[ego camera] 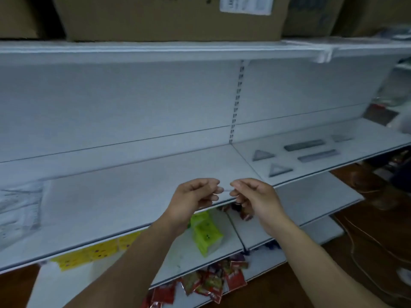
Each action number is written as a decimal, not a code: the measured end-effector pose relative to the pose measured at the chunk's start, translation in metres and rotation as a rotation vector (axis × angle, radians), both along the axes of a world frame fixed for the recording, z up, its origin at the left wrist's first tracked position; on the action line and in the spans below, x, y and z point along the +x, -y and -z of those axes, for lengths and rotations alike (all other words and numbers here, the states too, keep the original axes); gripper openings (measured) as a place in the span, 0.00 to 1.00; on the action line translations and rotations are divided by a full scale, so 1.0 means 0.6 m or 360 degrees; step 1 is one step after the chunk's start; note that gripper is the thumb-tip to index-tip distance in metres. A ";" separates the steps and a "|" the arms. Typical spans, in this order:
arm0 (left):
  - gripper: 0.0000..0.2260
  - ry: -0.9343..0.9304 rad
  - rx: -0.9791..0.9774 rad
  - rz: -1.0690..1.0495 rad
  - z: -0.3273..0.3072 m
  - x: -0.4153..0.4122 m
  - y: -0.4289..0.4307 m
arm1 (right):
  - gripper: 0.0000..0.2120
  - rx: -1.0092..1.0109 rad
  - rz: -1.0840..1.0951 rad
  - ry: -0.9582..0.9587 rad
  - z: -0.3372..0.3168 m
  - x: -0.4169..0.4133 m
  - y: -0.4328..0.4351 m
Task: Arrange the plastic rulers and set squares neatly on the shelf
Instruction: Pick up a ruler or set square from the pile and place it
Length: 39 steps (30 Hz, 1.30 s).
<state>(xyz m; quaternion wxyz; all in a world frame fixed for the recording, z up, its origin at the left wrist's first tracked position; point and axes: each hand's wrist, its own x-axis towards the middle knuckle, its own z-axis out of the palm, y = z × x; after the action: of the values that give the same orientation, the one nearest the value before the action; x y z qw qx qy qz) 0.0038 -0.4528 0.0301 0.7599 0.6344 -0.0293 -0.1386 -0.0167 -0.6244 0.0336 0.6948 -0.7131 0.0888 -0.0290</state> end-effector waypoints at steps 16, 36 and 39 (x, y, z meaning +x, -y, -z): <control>0.03 0.0296 0.0293 0.0117 0.052 0.085 0.408 | 0.08 -0.0204 0.0567 0.0096 0.045 0.015 0.358; 0.06 0.0145 0.0301 -0.0270 0.100 0.276 0.527 | 0.06 -0.0162 -0.0059 -0.0136 0.093 0.261 0.527; 0.07 0.0150 0.0355 -0.0409 0.106 0.278 0.512 | 0.06 -0.0171 -0.0102 -0.0110 0.104 0.282 0.532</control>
<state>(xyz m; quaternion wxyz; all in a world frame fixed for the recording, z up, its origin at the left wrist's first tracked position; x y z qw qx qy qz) 0.1703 -0.7600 -0.0334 0.6940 0.7191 0.0322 -0.0127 0.1524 -0.9434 -0.0289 0.6526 -0.7525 0.0882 0.0131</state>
